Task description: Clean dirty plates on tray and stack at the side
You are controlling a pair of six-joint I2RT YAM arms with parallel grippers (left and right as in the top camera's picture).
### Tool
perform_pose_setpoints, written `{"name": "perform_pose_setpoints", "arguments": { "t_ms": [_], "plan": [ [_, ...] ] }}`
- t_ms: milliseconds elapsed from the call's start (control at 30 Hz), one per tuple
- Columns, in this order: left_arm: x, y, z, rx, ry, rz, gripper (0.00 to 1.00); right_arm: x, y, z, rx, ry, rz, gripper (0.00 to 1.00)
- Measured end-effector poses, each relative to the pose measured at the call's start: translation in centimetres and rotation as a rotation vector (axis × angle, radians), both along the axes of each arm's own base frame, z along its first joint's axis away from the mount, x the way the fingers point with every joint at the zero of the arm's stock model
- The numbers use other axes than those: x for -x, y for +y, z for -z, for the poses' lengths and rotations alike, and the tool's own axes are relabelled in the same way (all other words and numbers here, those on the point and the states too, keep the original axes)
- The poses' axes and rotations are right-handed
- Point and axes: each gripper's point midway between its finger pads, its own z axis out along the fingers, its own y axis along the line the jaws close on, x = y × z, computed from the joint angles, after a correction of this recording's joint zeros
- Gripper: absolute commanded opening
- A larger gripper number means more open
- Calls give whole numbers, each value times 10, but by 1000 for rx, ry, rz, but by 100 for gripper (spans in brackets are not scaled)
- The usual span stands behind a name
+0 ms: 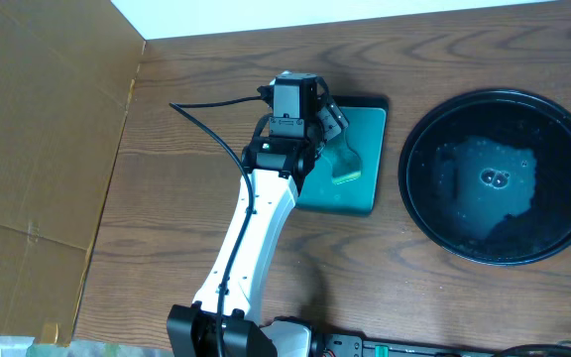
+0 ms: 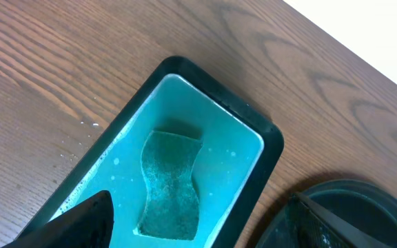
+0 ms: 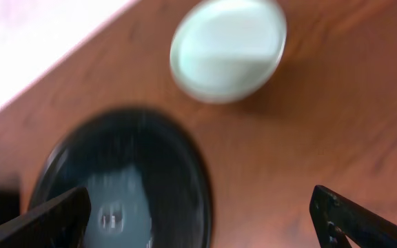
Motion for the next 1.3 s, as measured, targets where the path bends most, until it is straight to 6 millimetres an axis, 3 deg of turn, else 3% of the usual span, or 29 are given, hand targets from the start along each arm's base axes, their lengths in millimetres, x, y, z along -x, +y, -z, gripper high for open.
{"name": "perform_pose_setpoints", "arguments": {
  "t_ms": [333, 633, 767, 1000, 1133, 1300],
  "plan": [
    [0, 0, 0, 0, 0, 0, 80, 84, 41, 59, -146, 269, -38, 99],
    [0, 0, 0, 0, 0, 0, 80, 100, 45, 68, -156, 346, -34, 99],
    [0, 0, 0, 0, 0, 0, 80, 95, 54, 69, -132, 347, -98, 99],
    [0, 0, 0, 0, 0, 0, 80, 55, 90, 51, -26, 166, -333, 99],
    [0, 0, 0, 0, 0, 0, 80, 50, 106, 45, 26, 54, -419, 99],
    [0, 0, 0, 0, 0, 0, 80, 45, 113, 44, 47, -24, -448, 99]
  ]
}}
